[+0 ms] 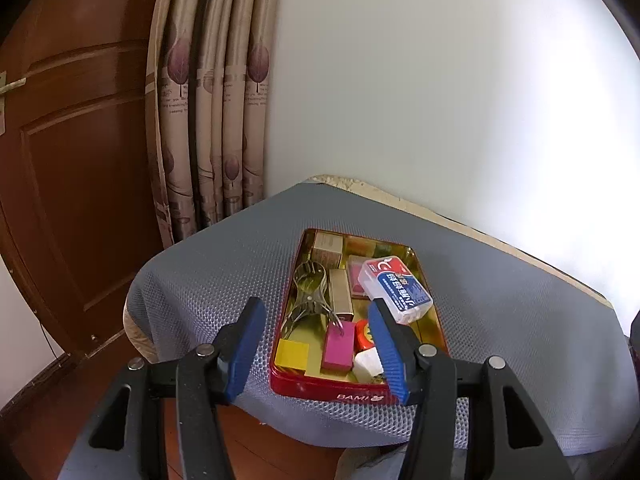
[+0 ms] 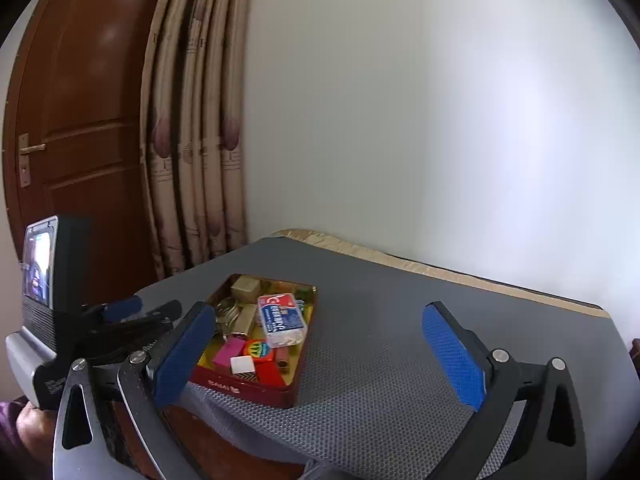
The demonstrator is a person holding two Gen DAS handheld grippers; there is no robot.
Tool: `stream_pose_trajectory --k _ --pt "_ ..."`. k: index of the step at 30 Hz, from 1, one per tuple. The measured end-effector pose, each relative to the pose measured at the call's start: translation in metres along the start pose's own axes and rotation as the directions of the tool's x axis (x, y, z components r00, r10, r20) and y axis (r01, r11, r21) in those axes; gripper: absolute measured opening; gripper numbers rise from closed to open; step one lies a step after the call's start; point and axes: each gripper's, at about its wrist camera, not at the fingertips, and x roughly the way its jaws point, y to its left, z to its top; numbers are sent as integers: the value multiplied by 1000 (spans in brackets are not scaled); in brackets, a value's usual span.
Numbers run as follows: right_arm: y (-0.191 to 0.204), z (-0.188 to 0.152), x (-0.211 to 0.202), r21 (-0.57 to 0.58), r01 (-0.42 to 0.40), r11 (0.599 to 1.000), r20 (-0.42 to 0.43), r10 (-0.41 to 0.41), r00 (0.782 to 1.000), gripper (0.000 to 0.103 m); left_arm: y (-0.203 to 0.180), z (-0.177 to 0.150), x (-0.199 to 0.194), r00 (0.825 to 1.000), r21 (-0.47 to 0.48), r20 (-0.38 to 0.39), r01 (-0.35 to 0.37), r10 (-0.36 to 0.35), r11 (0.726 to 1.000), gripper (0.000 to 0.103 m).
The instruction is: Organize rigid objects
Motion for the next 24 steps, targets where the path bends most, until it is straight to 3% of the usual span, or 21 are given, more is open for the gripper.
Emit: stream_pose_trajectory --k 13,24 --pt "0 -7 5 21 -25 999 -29 25 999 103 -13 -1 -10 998 63 59 -31 28 998 61" --pt "6 -7 5 8 -30 1000 -30 30 999 103 -13 0 -9 999 62 45 -24 22 998 62"
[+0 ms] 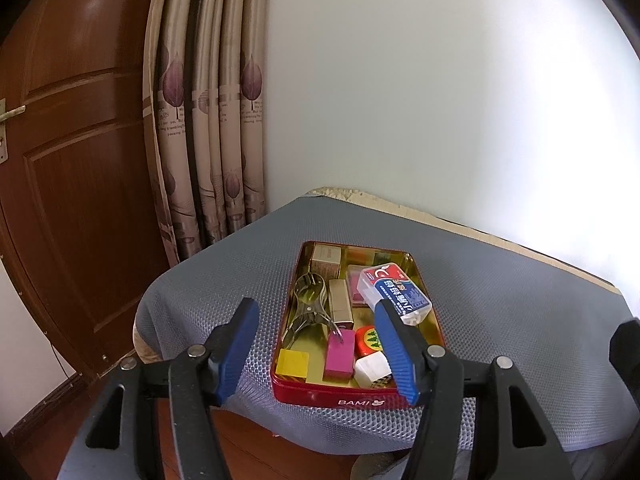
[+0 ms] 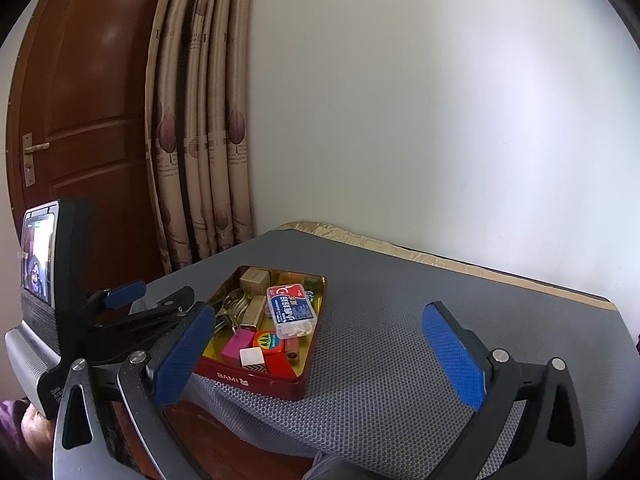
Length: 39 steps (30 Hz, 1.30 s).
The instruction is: Organize rigid objects
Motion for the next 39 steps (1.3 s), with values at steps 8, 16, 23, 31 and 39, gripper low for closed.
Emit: stream_pose_trajectory --k 8,16,23,31,39 --pt "-1 0 -1 14 3 1000 -1 -3 1000 103 -1 0 2 1000 0 -11 -5 5 1000 63" --pt "-1 -1 -1 15 -8 1000 -5 8 1000 103 0 0 2 1000 -9 -18 -9 9 1000 63" --pt "2 -3 1 8 -13 1000 -14 13 1000 103 -3 -1 -2 1000 5 5 -22 22 1000 64" --pt "2 -6 4 11 -26 1000 -28 26 999 103 4 2 -9 999 -24 38 -34 35 999 64" --pt "3 -9 6 13 -23 1000 -34 24 999 103 4 3 -13 998 -17 51 -35 35 999 64"
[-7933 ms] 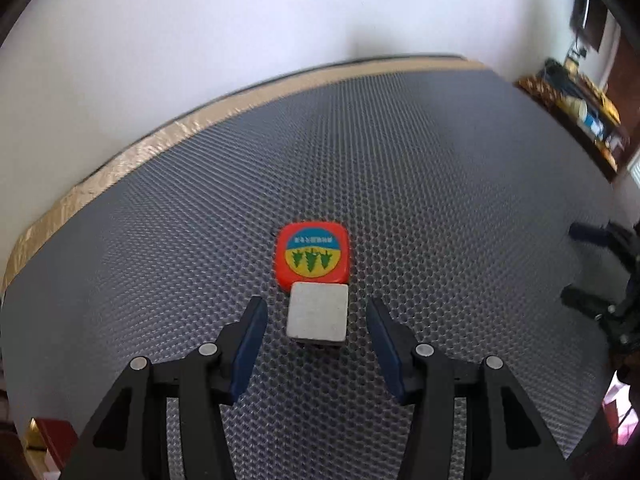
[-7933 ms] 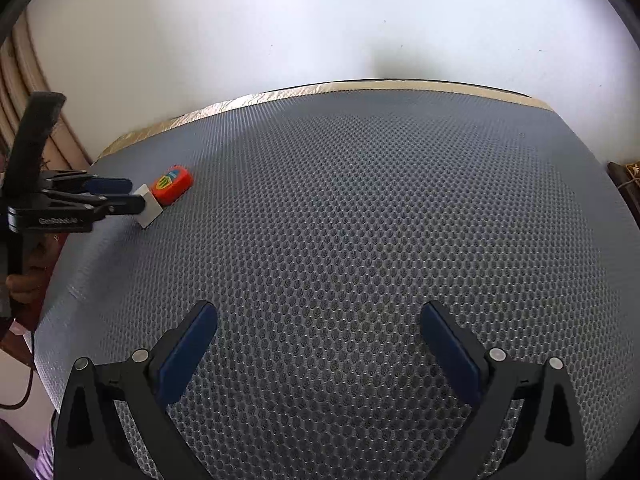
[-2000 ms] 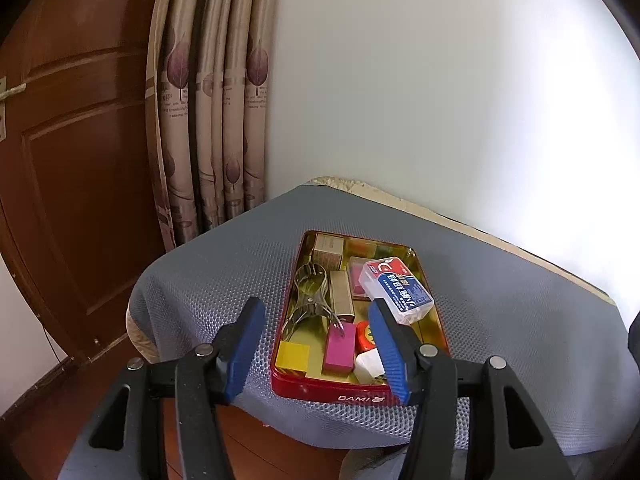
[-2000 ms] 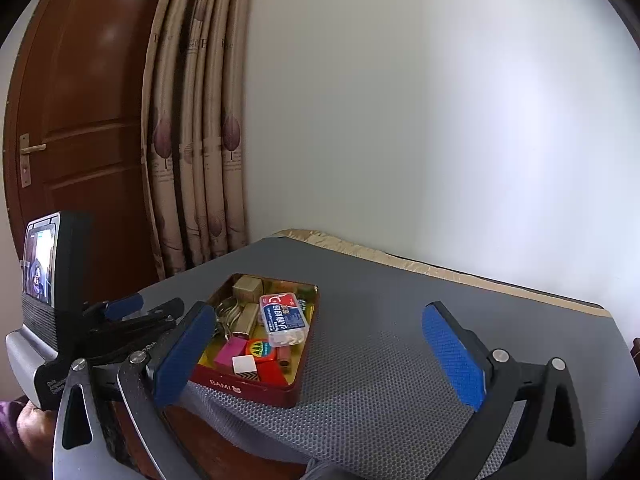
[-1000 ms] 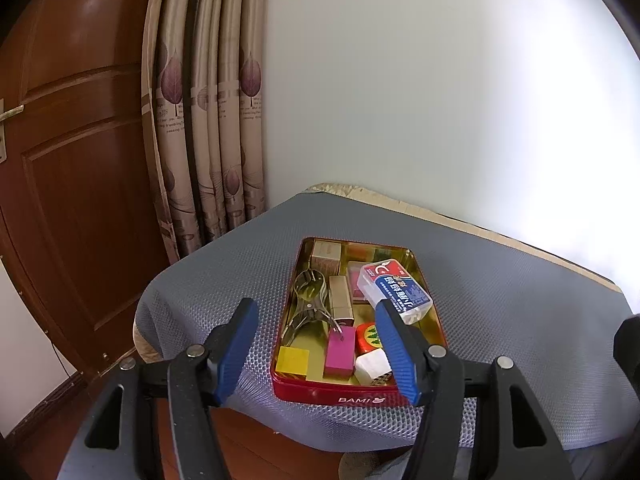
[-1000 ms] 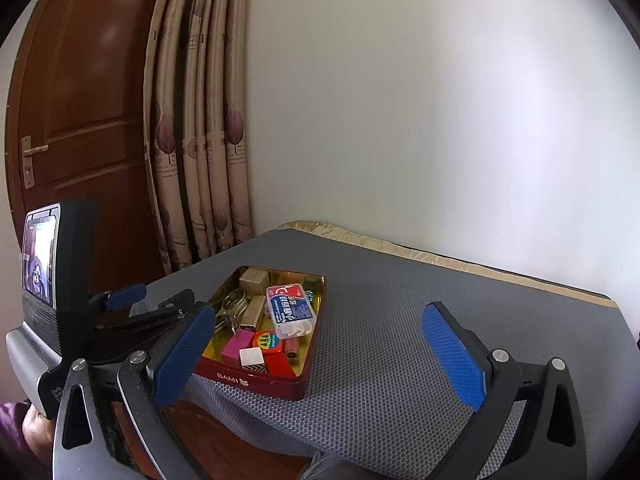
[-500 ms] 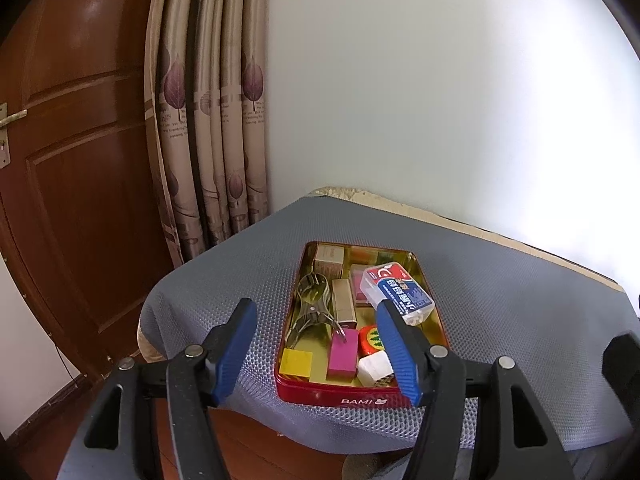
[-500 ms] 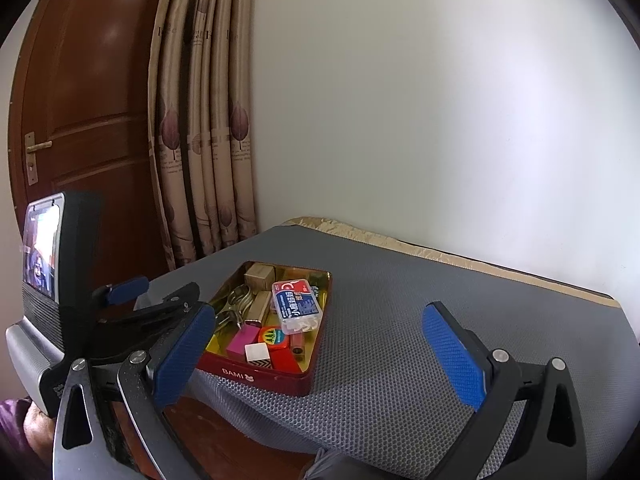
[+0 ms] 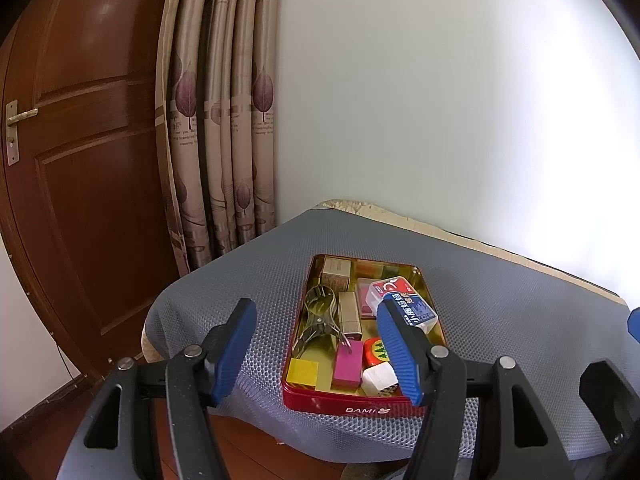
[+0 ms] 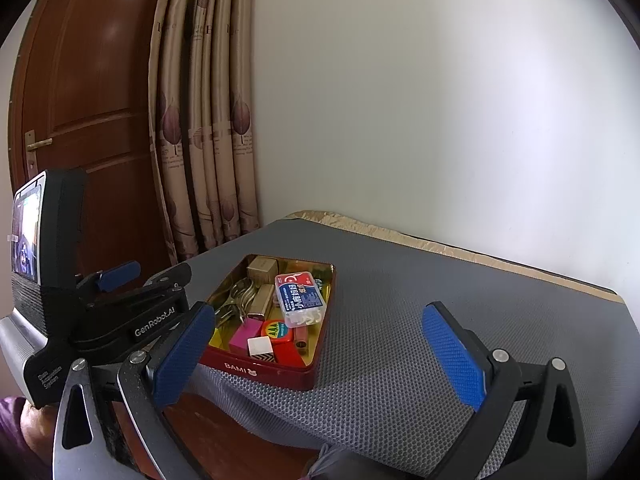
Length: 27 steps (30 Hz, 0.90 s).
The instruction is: Organize rigid objects
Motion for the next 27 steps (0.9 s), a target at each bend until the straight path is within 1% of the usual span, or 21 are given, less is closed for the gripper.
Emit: stream_pose_trajectory --k 10,15,27 --pt "-2 -1 1 9 -3 1000 -7 3 1000 103 -1 -1 -3 1000 7 12 0 0 1000 64" --pt "-1 -2 3 13 -6 1000 -23 6 1000 103 -2 -1 -4 1000 14 20 0 0 1000 64" --pt "0 -2 7 9 -27 1000 -39 27 999 103 -3 0 -3 1000 19 9 5 -5 1000 66"
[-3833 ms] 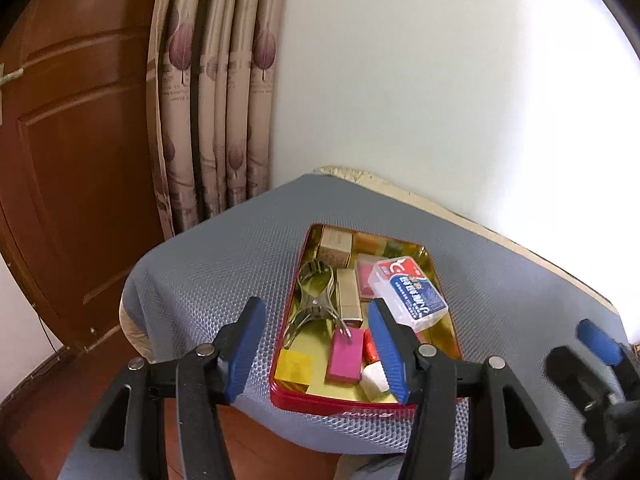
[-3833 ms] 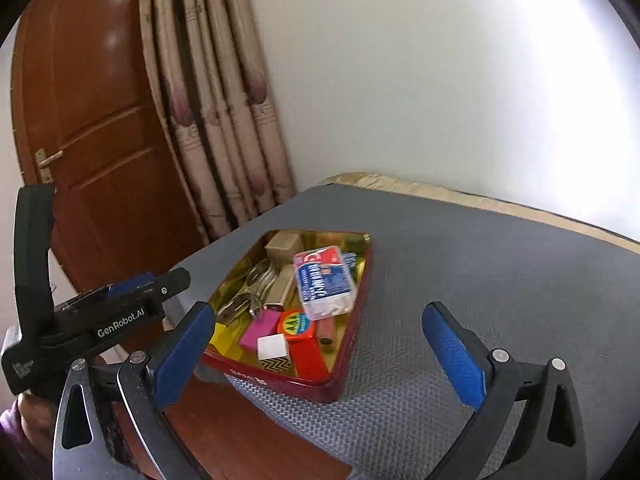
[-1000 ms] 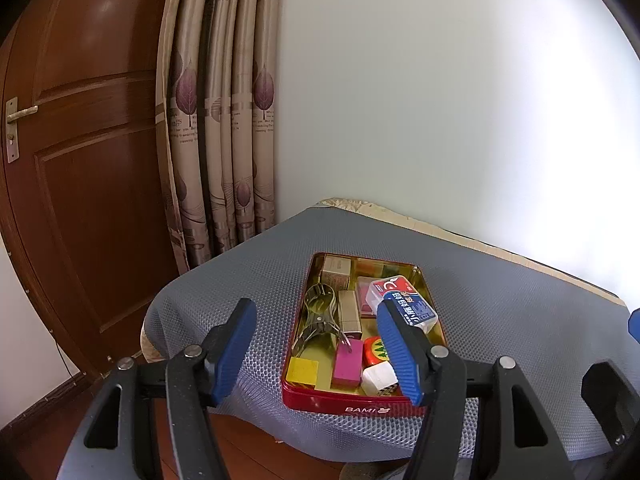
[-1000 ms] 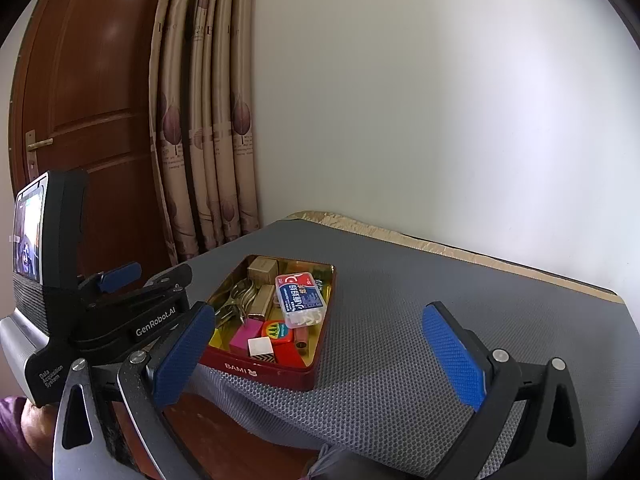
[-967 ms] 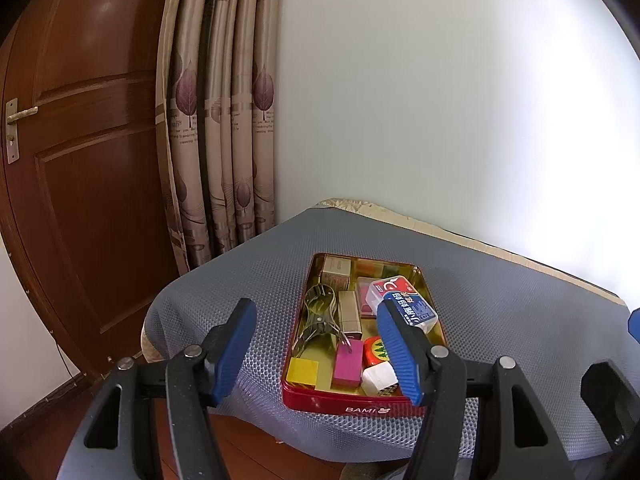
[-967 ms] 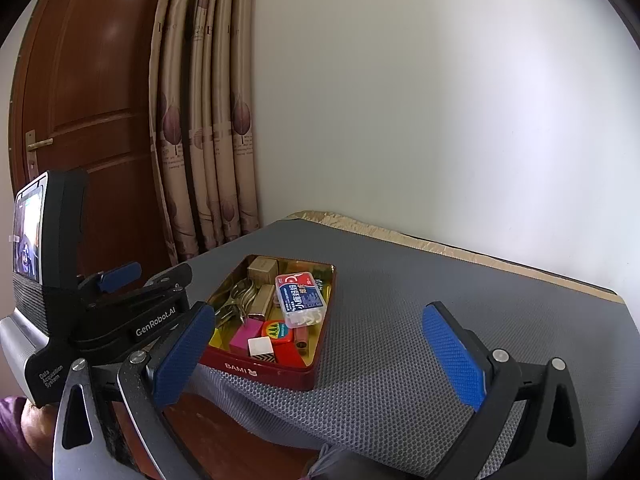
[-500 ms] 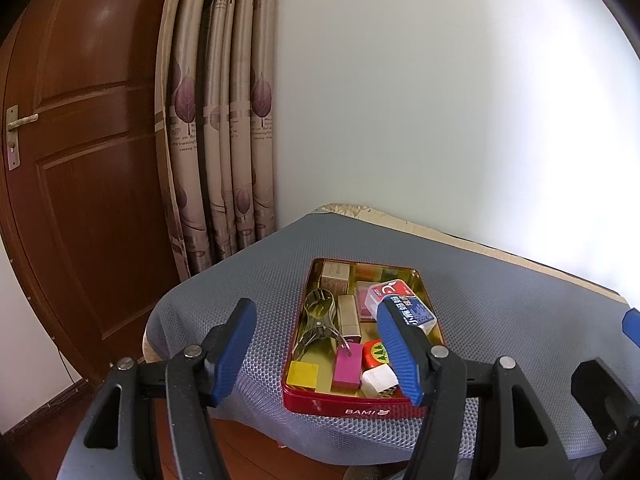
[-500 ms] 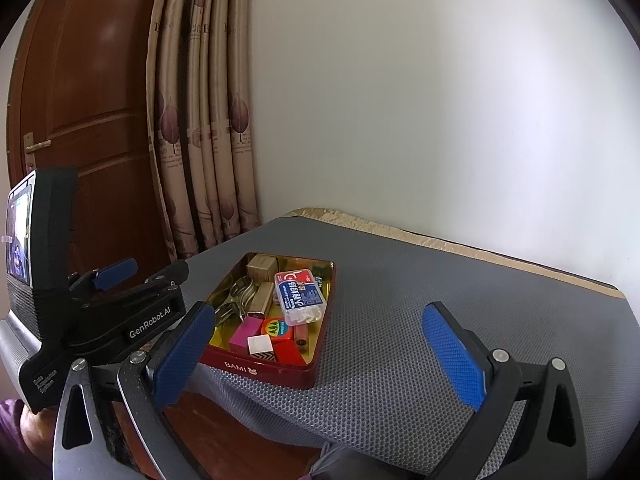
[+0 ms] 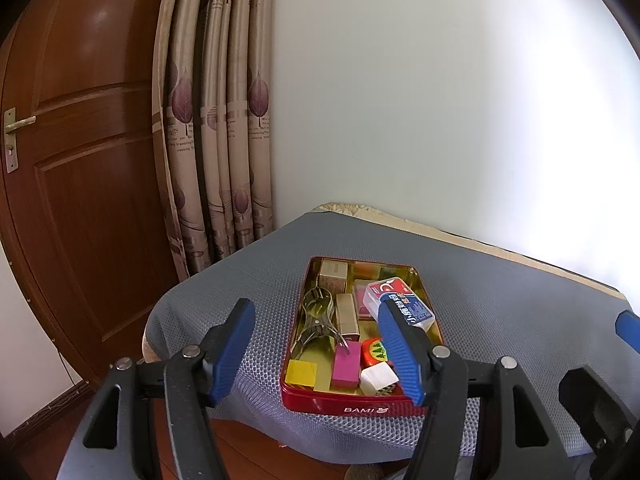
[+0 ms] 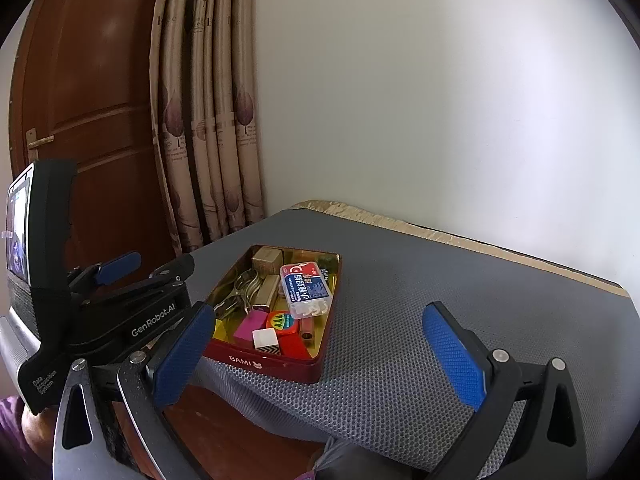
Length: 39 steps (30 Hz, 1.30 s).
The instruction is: Organize rigid objects
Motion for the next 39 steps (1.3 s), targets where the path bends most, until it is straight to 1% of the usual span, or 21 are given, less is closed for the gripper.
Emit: stream_pose_trajectory --k 9,26,39 --pt "3 -3 5 -1 -13 1000 -23 13 1000 103 0 0 1 1000 8 -3 5 -5 1000 66" --pt "5 -6 5 -2 -11 1000 -32 11 999 103 -1 -1 -1 1000 17 13 5 -5 1000 66" --pt "5 -7 6 -14 -5 1000 -32 4 999 103 2 2 0 1000 9 2 9 -9 1000 66"
